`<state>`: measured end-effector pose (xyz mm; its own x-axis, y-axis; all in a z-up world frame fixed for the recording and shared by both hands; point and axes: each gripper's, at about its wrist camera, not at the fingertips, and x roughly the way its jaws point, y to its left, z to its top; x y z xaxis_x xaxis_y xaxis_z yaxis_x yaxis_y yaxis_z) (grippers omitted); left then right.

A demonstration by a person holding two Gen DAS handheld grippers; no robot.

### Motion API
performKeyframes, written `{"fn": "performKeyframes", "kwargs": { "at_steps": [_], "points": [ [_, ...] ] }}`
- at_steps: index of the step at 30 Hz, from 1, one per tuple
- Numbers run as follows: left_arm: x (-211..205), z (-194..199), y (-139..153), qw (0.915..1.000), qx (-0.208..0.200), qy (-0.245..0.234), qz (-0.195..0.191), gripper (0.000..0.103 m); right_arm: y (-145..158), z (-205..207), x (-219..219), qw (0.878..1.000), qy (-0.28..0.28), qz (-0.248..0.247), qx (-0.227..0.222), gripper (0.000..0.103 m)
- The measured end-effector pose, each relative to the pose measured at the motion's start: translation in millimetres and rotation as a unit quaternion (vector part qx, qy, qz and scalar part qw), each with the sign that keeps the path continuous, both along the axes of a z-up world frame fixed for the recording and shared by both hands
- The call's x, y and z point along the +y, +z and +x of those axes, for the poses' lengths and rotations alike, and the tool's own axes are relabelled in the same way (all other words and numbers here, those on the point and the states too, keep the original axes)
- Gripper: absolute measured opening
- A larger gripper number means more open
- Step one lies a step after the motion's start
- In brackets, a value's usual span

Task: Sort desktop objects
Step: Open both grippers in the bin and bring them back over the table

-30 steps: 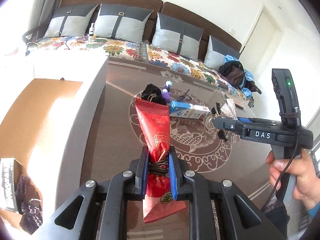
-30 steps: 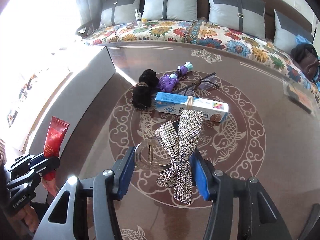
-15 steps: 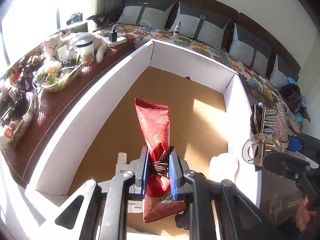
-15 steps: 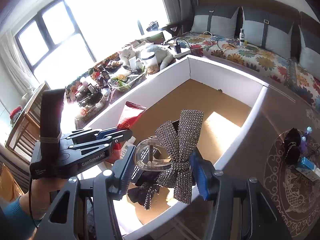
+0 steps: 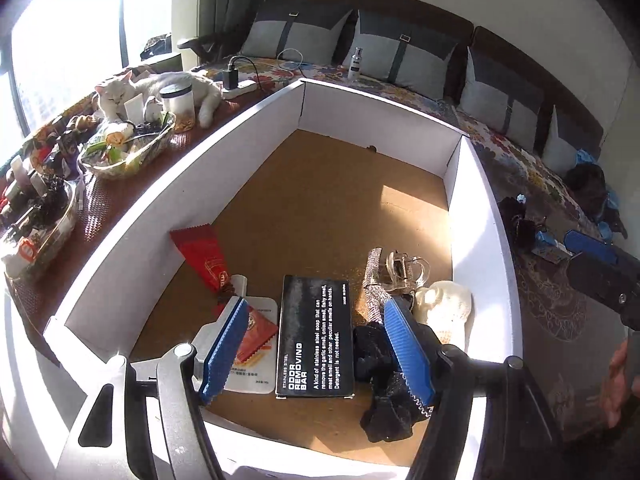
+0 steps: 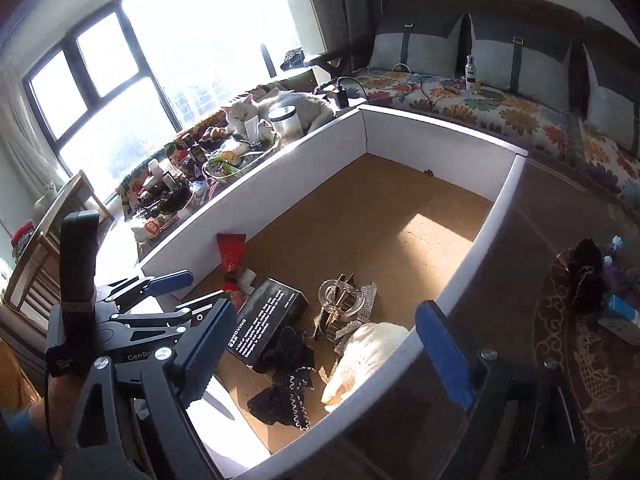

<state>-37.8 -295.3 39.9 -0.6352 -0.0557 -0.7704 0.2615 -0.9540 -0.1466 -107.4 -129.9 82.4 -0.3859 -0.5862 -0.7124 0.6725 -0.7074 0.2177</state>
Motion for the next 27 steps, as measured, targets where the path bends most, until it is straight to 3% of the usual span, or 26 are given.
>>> {"fn": "performKeyframes", "kwargs": {
  "at_steps": [5,8,9,11,15,19,27],
  "points": [
    [90,4,31,0.9951,0.048,-0.085,0.012,0.072,-14,-7,106,0.995,-0.096,0.018,0.037,0.101],
    [154,8,35,0.9869,0.063,-0.147,0.02,0.09,-48,-13,182,0.982,-0.172,0.066,0.035,0.101],
    [175,9,31,0.9844,0.065,-0.162,0.022,0.097,-60,-14,208,0.977,-0.195,0.082,0.031,0.101],
    [214,7,14,0.9802,0.054,-0.189,0.022,0.098,-81,-11,255,0.965,-0.236,0.108,0.023,0.1],
    [275,-16,-47,0.9783,-0.012,-0.207,0.009,0.098,-110,0,334,0.947,-0.295,0.126,-0.001,0.1],
    [305,-41,-88,0.9786,-0.05,-0.199,-0.017,0.098,-128,10,370,0.938,-0.321,0.128,-0.019,0.101],
    [327,-80,-105,0.9822,-0.053,-0.174,-0.048,0.098,-142,10,377,0.935,-0.333,0.119,-0.02,0.101]
  ]
}}
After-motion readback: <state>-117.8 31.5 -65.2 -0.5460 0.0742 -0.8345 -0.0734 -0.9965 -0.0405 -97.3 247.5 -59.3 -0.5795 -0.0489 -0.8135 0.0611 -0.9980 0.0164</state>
